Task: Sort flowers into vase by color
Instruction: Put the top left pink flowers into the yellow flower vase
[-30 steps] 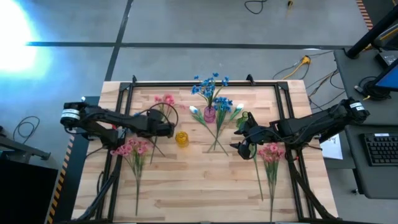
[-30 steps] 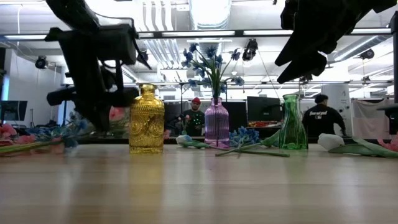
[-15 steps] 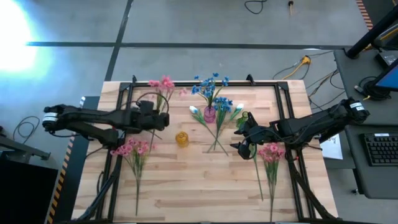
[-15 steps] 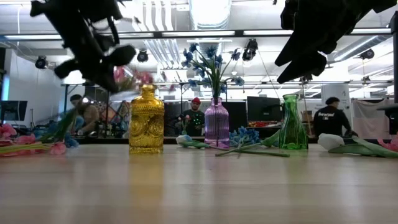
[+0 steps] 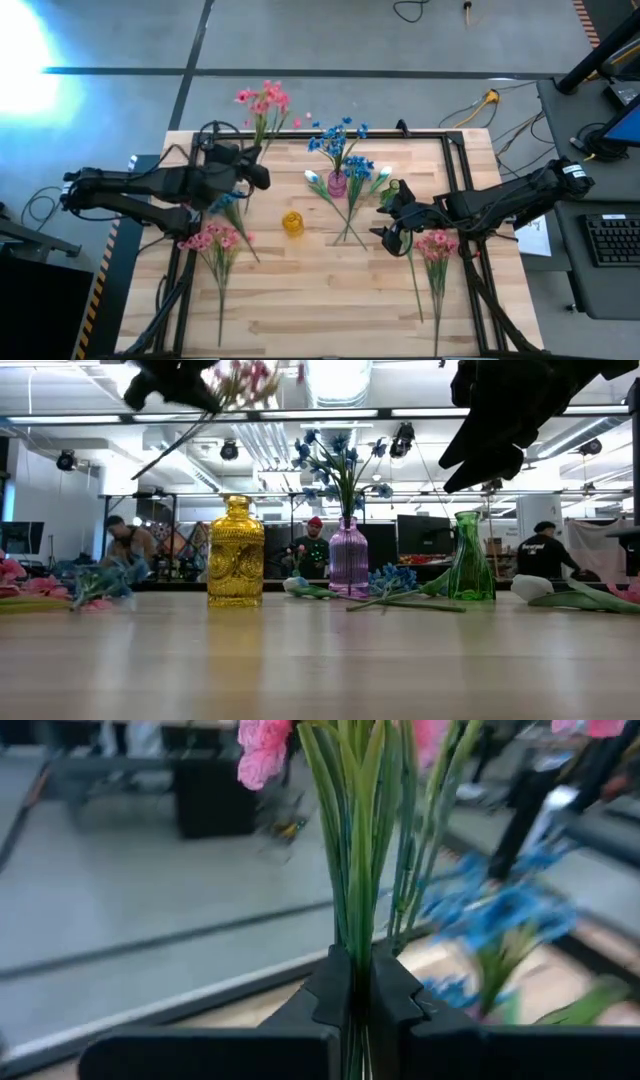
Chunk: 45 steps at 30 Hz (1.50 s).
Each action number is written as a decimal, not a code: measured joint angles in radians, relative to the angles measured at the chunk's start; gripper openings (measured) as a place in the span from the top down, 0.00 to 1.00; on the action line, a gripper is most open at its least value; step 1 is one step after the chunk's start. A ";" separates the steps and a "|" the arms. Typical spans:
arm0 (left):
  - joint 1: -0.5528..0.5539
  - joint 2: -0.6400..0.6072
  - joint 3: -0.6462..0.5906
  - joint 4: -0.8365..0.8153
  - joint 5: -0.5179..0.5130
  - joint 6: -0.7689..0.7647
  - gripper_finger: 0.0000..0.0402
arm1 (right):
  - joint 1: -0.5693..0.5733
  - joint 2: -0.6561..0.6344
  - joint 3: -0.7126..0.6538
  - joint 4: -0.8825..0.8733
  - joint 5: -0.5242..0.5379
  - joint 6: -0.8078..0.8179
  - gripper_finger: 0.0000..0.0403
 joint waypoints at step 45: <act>-0.274 0.364 -0.511 1.882 0.266 0.841 1.00 | 0.000 0.000 0.000 0.008 0.012 -0.019 0.22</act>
